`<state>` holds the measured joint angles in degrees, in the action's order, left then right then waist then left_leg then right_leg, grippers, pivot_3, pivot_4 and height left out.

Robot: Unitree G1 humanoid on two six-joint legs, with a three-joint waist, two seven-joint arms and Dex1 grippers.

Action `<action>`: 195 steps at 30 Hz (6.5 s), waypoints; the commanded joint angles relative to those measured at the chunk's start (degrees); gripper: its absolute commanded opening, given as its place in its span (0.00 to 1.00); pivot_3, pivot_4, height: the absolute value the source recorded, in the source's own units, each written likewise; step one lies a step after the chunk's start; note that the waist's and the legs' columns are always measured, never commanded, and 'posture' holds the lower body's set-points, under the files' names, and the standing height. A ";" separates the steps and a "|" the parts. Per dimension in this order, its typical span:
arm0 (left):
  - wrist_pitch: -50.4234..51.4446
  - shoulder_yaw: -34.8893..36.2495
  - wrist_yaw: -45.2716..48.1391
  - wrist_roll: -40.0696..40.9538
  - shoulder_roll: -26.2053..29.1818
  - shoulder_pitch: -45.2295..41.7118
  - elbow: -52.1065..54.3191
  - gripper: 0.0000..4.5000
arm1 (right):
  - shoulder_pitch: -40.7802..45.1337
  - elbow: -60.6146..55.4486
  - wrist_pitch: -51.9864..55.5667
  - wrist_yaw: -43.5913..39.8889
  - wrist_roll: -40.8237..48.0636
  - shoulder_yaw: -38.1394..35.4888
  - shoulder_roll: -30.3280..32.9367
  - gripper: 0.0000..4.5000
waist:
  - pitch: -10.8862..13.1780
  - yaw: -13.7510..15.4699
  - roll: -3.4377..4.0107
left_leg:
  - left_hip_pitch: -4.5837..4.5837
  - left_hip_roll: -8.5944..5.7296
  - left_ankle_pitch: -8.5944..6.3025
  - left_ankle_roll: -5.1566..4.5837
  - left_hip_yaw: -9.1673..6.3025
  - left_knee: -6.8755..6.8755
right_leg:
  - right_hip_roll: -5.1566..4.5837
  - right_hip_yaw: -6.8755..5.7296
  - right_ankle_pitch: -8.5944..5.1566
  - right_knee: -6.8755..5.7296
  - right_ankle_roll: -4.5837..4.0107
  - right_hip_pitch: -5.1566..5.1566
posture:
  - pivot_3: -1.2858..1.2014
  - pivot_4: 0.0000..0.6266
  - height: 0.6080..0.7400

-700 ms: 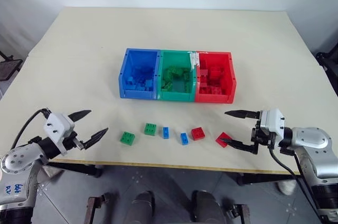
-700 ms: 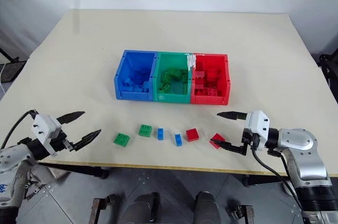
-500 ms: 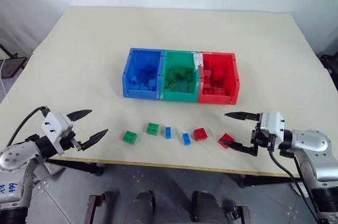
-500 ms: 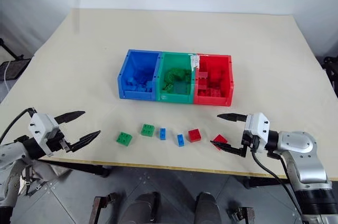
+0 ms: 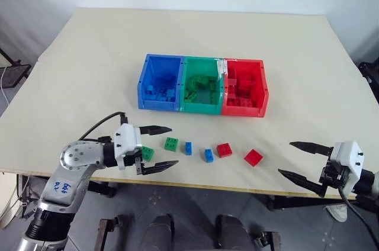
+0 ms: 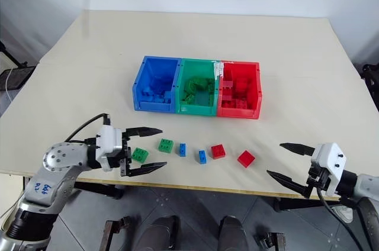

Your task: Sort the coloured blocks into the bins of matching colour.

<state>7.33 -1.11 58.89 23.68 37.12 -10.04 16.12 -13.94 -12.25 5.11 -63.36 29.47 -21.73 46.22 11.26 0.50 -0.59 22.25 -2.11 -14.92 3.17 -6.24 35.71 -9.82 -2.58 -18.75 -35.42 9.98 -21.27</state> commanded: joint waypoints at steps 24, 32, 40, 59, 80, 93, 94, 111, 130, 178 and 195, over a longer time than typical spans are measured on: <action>3.29 12.03 -1.82 4.18 4.27 9.28 6.47 1.00 | 20.59 2.01 9.61 9.74 -5.83 16.34 -6.75 0.33 | 0.01 -0.28 0.00 | 0.08 0.01 -0.21 -0.12 0.00 0.26 | 0.04 0.10 0.00 -0.04 -0.01 -0.05 | 0.52 0.24 1.00; 5.44 22.07 -9.54 9.04 0.17 13.88 7.32 1.00 | 45.25 17.98 7.87 18.55 -9.24 16.60 -16.22 0.33 | 0.02 -0.78 0.02 | 0.05 0.24 -0.25 0.02 0.10 0.25 | 0.27 0.27 -0.01 -0.17 -0.10 -0.19 | 0.52 0.24 1.00; 4.80 23.66 -9.93 7.32 1.25 17.57 9.57 1.00 | 59.82 41.63 -1.16 19.84 -16.17 18.21 -18.01 0.71 | 0.02 -0.71 0.02 | 0.12 0.24 -0.35 -0.06 0.20 0.26 | 0.27 0.30 0.01 -0.16 -0.09 -0.21 | 0.52 0.24 1.00; 1.42 5.56 -2.74 -0.41 2.13 6.91 1.84 1.00 | 36.16 36.31 -16.75 -18.83 -9.98 13.72 3.88 0.99 | 0.06 -1.30 0.10 | -0.05 0.30 -0.50 -0.17 0.66 0.35 | 0.27 0.57 0.03 -0.04 -0.04 -0.19 | 0.52 0.24 1.00; 0.93 13.19 -4.54 0.49 4.56 17.34 8.74 1.00 | 50.58 26.25 -7.74 -18.92 -24.72 40.69 -8.99 0.79 | 0.09 -0.49 0.14 | 0.03 0.39 -0.61 -0.10 0.60 0.42 | 0.38 0.60 0.02 -0.01 -0.05 -0.25 | 0.52 0.24 1.00; 0.35 14.35 -6.94 1.95 2.15 15.56 7.44 1.00 | 52.12 26.97 0.18 -12.98 -11.08 25.91 -9.00 0.33 | 0.09 -0.78 0.15 | 0.02 0.45 -0.61 -0.09 0.62 0.41 | 0.42 0.60 0.03 -0.03 -0.05 -0.24 | 0.52 0.24 1.00; 0.41 14.76 -7.40 2.22 1.72 15.17 7.18 1.00 | 52.65 27.61 0.80 -11.75 -10.79 24.72 -9.25 0.33 | 0.10 -0.76 0.15 | 0.02 0.47 -0.61 -0.07 0.62 0.41 | 0.44 0.60 0.03 -0.05 -0.06 -0.24 | 0.52 0.24 1.00; 2.60 17.74 -6.97 5.46 1.92 13.67 5.96 1.00 | 63.93 45.49 -1.78 0.74 -11.18 15.34 -12.08 0.99 | 0.13 -0.71 0.21 | 0.07 0.46 -0.63 -0.09 0.66 0.34 | 0.44 0.60 0.02 -0.05 -0.07 -0.29 | 0.52 0.24 1.00; -3.98 12.89 -0.50 2.94 1.94 10.74 -1.30 1.00 | 33.99 13.37 0.97 -19.01 -7.64 23.24 0.49 0.99 | 0.15 -2.04 0.24 | -0.08 0.59 -0.68 -0.12 0.89 0.42 | 0.48 0.69 0.03 -0.02 -0.05 -0.25 | 0.52 0.24 1.00; -6.02 24.58 -16.48 2.46 -6.47 31.70 9.64 1.00 | 80.51 50.53 1.90 17.68 -21.11 29.87 -42.41 0.93 | 0.07 -2.44 0.07 | 0.17 1.26 -0.90 0.26 1.41 0.34 | 1.26 1.51 0.00 -0.55 -0.44 -1.22 | 0.52 0.24 1.00; -6.94 11.47 -4.91 -1.23 1.89 13.40 0.17 1.00 | 42.56 23.31 -8.57 -16.33 -11.70 22.86 -6.67 0.99 | 0.05 -2.24 0.02 | 0.07 1.30 -1.10 -0.06 2.08 0.50 | 1.26 1.90 0.09 -0.36 -0.26 -1.14 | 0.52 0.24 1.00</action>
<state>2.20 10.57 52.85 22.77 38.52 4.15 16.48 28.77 12.85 -0.48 -77.96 17.12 2.45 38.36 11.31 -1.73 -0.57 22.29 -0.79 -16.03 3.11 -4.12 36.20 -8.55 -0.65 -18.66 -35.79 9.72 -22.43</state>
